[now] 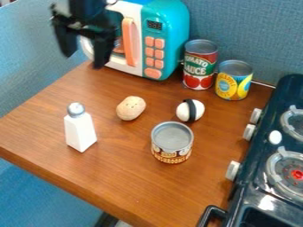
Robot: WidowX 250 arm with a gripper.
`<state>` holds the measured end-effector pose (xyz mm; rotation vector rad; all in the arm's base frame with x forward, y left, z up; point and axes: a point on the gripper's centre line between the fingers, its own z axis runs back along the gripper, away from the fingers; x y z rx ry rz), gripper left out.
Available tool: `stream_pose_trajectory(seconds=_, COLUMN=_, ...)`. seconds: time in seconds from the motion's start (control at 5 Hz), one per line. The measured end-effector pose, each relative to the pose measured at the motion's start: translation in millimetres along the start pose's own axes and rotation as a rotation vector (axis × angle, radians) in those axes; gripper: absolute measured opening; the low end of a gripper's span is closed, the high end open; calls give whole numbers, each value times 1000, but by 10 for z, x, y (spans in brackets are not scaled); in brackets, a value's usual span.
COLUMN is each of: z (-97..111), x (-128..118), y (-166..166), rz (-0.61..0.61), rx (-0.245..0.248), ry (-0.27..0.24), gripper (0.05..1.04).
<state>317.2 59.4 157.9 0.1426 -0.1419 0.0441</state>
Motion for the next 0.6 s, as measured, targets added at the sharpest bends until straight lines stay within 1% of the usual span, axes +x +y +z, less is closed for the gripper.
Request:
stream_pose_trajectory(seconds=0.2, z=110, x=202, y=-203, rz=-18, rx=-2, ry=-45, gripper=1001)
stream_pose_trajectory(seconds=0.4, z=-126, x=279, y=-465, rz=-36, rx=-74, ry=-57, gripper=1001)
stream_pose_trajectory(seconds=0.6, z=-310, x=235, y=-552, rz=-23, rx=-113, ry=-33, gripper=1001)
